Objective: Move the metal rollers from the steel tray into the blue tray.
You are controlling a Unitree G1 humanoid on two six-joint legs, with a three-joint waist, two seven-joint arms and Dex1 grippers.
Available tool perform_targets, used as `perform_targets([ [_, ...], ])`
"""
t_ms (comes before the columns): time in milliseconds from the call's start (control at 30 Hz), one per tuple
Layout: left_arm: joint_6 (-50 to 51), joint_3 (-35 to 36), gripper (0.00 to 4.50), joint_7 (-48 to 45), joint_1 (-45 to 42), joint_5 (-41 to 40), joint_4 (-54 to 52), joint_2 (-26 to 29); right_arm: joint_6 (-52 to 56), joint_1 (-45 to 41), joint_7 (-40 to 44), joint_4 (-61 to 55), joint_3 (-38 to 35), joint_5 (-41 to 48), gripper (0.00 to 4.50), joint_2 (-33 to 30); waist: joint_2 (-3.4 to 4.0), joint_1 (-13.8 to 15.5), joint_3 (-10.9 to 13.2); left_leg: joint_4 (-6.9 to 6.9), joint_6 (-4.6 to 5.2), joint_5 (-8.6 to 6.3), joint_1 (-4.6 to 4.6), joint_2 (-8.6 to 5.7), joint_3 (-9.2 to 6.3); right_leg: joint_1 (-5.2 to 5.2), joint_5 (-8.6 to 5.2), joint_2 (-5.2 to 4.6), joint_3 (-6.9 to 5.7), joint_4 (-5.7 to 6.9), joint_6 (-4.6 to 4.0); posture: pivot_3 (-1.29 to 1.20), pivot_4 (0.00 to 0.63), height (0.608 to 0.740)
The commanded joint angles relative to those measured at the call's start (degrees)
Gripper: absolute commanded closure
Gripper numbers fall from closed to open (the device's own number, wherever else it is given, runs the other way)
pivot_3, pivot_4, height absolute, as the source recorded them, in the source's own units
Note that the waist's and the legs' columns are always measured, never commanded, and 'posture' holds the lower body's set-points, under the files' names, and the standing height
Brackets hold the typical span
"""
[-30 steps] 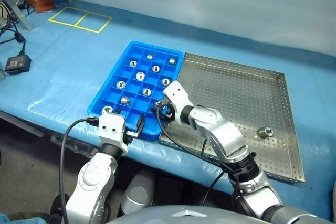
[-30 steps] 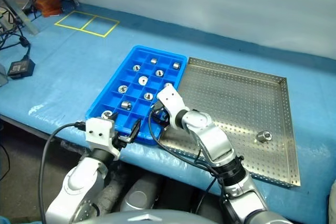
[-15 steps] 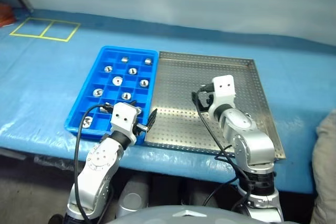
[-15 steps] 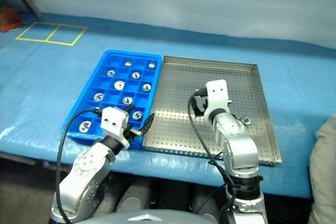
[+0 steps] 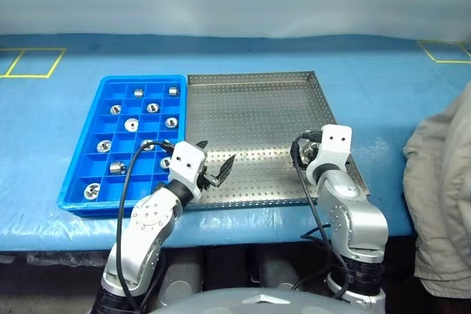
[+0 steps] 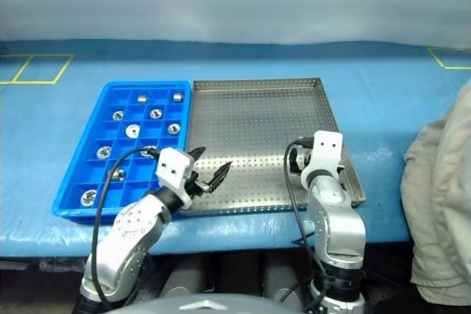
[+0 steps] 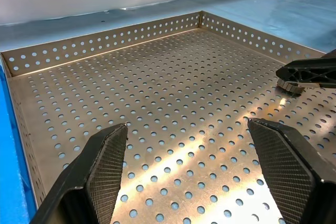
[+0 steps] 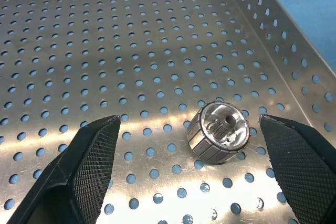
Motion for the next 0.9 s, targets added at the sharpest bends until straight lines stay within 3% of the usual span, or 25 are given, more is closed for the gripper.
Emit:
perform_targets([
  [33, -0.33, -0.04, 0.51, 0.1, 0.07, -0.32, -1.02, -0.08, -4.45, -1.55, -1.8, 2.57, -2.12, 0.15, 0.03, 0.97, 0.0, 0.11, 0.0, 0.01, 0.01, 0.0, 0.0, -0.01, 0.01, 0.0, 0.01, -0.01, 0.02, -0.02, 0.02, 0.06, 0.15, 0.74],
  [400, -0.62, 0.11, 0.51, 1.01, 0.93, -0.05, -1.69, -0.55, -11.29, -4.41, -7.17, 12.42, -4.54, 0.76, 0.03, 3.49, 0.0, 0.29, 0.0, 0.0, 0.03, 0.0, 0.02, 0.01, 0.09, -0.02, 0.03, 0.03, 0.13, 0.0, 0.04, 0.1, 0.15, 0.74],
  [500, -0.79, -0.02, 0.51, 1.26, 1.08, 0.07, -1.64, -0.69, -12.02, -4.59, -7.83, 14.56, -4.32, 0.9, 0.59, 3.26, 0.0, 0.35, 0.0, -0.01, 0.04, 0.0, 0.02, 0.0, 0.09, -0.02, 0.03, 0.02, 0.14, -0.01, 0.04, 0.11, 0.15, 0.74],
  [700, -0.95, 0.27, 0.51, 2.24, 1.23, 0.23, -1.67, -0.99, -12.02, -3.98, -6.49, 13.55, -2.18, 1.54, 2.56, 2.57, 0.0, 0.42, -0.01, -0.01, 0.05, 0.0, 0.02, -0.01, 0.1, -0.01, 0.04, 0.01, 0.16, 0.0, 0.06, 0.11, 0.15, 0.74],
  [733, -0.99, 0.35, 0.51, 2.4, 1.32, 0.3, -1.73, -1.01, -11.75, -4.0, -6.2, 12.94, -1.73, 1.53, 2.73, 2.35, 0.0, 0.39, -0.01, -0.01, 0.05, 0.0, 0.02, 0.0, 0.1, -0.01, 0.04, 0.01, 0.16, 0.0, 0.05, 0.12, 0.15, 0.74],
  [900, -1.54, 1.49, 0.51, 4.73, 1.74, 0.46, -2.16, -2.58, -9.5, -5.76, -2.75, 10.58, 1.34, 2.01, 2.73, 0.45, 0.0, 0.52, 0.0, -0.02, 0.05, 0.0, 0.01, 0.0, 0.1, -0.02, 0.04, 0.02, 0.17, 0.0, 0.06, 0.15, 0.15, 0.74],
])
